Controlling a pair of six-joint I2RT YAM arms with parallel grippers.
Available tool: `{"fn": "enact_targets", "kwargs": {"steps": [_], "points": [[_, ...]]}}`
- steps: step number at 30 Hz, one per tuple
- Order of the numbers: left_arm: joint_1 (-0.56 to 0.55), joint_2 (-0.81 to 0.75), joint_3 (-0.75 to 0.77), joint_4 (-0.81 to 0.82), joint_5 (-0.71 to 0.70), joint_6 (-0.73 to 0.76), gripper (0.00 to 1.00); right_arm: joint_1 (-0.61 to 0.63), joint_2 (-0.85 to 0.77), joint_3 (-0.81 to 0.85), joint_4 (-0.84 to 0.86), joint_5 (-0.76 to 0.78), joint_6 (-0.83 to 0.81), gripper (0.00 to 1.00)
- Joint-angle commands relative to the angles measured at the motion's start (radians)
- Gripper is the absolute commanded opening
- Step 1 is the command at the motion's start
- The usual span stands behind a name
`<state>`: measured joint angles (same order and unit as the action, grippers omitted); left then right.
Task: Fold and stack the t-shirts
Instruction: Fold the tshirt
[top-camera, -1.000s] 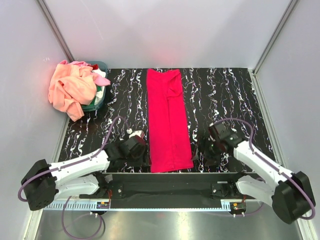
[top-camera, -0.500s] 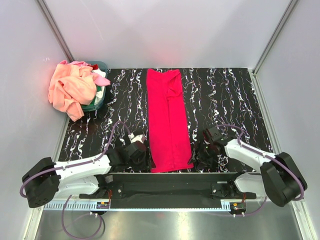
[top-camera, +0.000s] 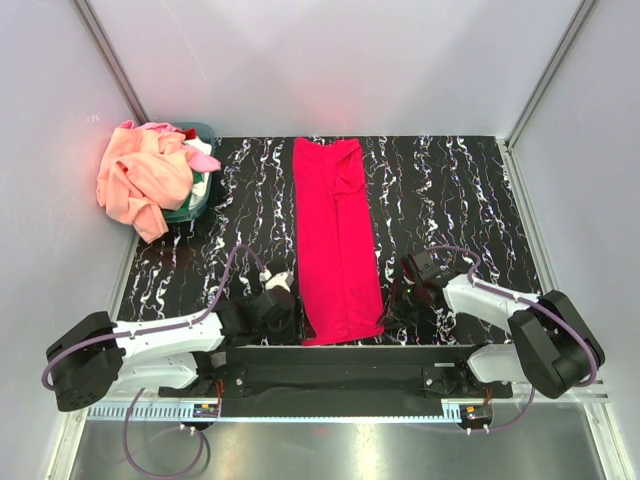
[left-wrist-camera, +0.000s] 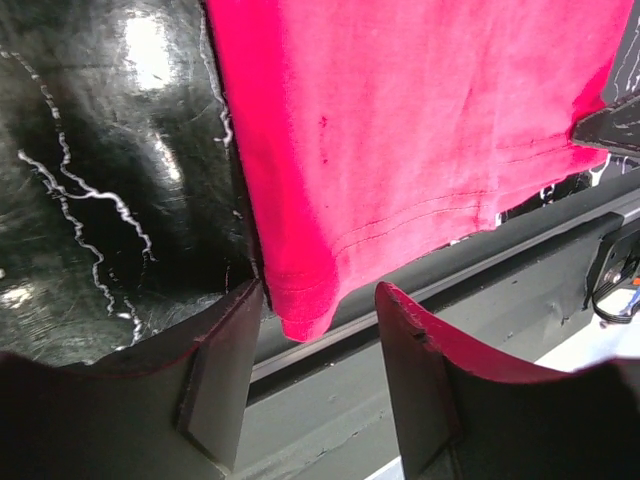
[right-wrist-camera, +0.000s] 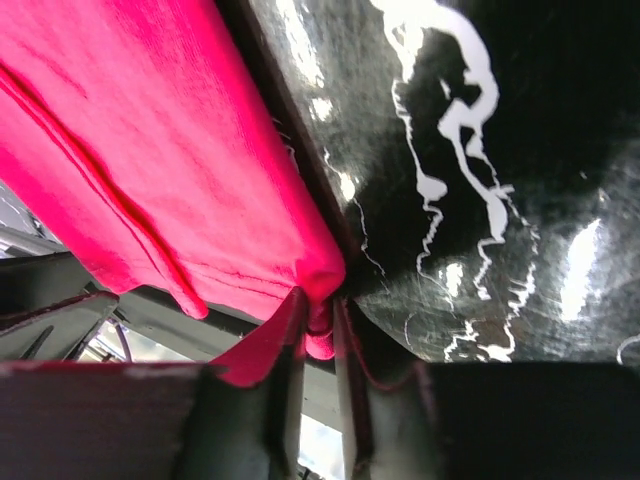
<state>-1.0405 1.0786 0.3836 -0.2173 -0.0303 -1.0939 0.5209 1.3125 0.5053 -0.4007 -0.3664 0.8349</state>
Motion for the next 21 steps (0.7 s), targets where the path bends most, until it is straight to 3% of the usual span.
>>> {"fn": "enact_targets", "kwargs": {"steps": [1,2,5,7,8,9,14,21], "points": [[-0.01,0.021,-0.025,0.015,-0.006,-0.015,0.53,0.007,0.036,-0.025,0.037,0.078,-0.02,0.22],[-0.012,0.02,-0.026,0.016,-0.008,-0.017,0.52,0.007,0.036,-0.025,0.036,0.077,-0.019,0.19],[-0.013,0.02,-0.038,0.041,-0.011,-0.017,0.33,0.007,0.027,-0.027,0.028,0.077,-0.023,0.11],[-0.012,0.024,-0.037,0.061,-0.014,-0.006,0.07,0.007,0.016,-0.027,0.02,0.078,-0.023,0.07],[-0.013,0.027,-0.034,0.059,-0.017,-0.003,0.0,0.007,0.01,-0.028,0.008,0.075,-0.025,0.04],[-0.013,0.029,-0.028,0.049,-0.023,-0.001,0.0,0.007,-0.002,-0.027,-0.001,0.075,-0.025,0.0],[-0.062,-0.035,0.021,-0.042,-0.045,-0.033,0.0,0.014,-0.103,-0.043,-0.128,0.081,0.0,0.0],[-0.148,-0.129,0.104,-0.227,-0.106,-0.09,0.0,0.044,-0.384,-0.062,-0.306,0.061,0.079,0.0]]}}
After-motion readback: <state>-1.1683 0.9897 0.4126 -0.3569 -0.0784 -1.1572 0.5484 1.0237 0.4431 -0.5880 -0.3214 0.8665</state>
